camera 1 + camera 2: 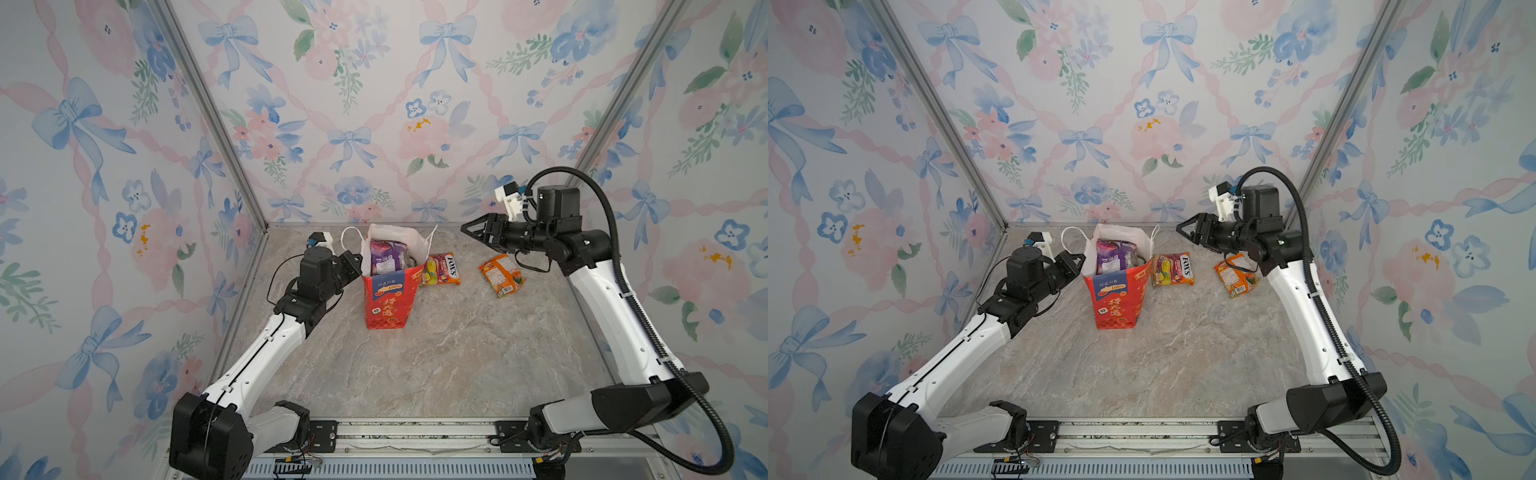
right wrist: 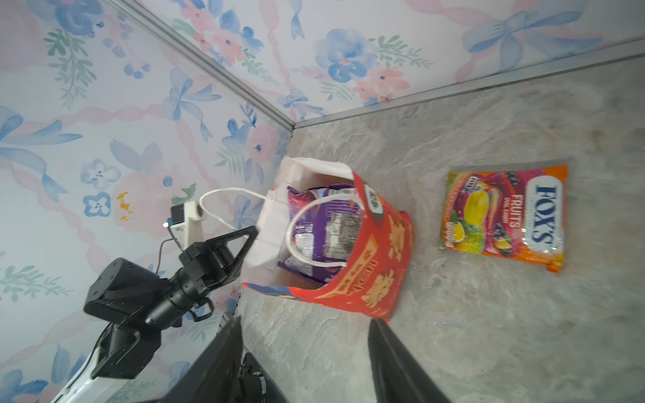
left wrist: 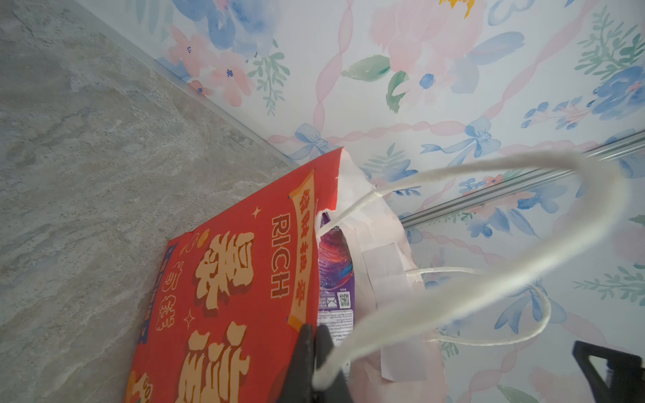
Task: Place the snacks into the paper bag
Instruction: 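Open the right gripper and raise it out of the bag, then move the open right gripper toward the orange fruit-candy packet on the table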
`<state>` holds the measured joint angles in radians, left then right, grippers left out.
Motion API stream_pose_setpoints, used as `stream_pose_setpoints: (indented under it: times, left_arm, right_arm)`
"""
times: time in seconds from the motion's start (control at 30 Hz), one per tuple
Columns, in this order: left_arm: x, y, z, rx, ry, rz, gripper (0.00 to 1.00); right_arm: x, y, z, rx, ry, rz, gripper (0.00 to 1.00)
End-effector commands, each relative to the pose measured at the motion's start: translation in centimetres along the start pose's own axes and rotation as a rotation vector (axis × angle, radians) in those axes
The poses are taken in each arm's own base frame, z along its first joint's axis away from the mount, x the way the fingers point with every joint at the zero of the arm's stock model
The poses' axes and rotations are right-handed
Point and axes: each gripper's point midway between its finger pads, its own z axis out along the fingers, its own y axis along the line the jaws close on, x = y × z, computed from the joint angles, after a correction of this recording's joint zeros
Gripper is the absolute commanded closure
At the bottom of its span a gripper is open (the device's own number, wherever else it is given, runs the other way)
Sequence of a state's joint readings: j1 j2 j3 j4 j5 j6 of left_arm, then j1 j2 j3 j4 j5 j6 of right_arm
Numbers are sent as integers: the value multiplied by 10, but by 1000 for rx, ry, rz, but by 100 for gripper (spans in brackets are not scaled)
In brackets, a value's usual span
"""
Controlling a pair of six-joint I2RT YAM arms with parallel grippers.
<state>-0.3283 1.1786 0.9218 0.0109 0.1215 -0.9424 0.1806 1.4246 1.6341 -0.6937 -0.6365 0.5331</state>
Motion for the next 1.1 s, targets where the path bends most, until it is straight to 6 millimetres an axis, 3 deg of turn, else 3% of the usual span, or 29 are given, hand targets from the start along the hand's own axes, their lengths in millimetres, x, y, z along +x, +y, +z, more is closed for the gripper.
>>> stream_pose_setpoints:
  times: [0.0,0.23,0.4,0.53,0.7,0.83,1.07]
  left_arm:
    - [-13,-7,-8,30,-48,18,100]
    - [-12,-5,-7,29,-45,15,100]
    - [-12,-4,-5,30,-41,11,100]
    - [-11,-3,-3,26,-37,7,100]
    - [-10,-1,-2,22,-35,1,100]
    - [-12,-2,-3,27,-36,0,100]
    - [-14,-7,-5,41,-38,2,100]
  right_arm:
    - [-9,-37,-12,24,-75,85,35]
    - [3,-163,-28,197,-141,304,23]
    - [9,-230,-30,301,-120,332,17]
    - [10,-264,-29,303,-89,360,7]
    - [12,-301,-32,333,-97,381,4]
    - [23,-344,-30,372,-79,446,3]
    - [31,-378,-20,387,-65,473,0]
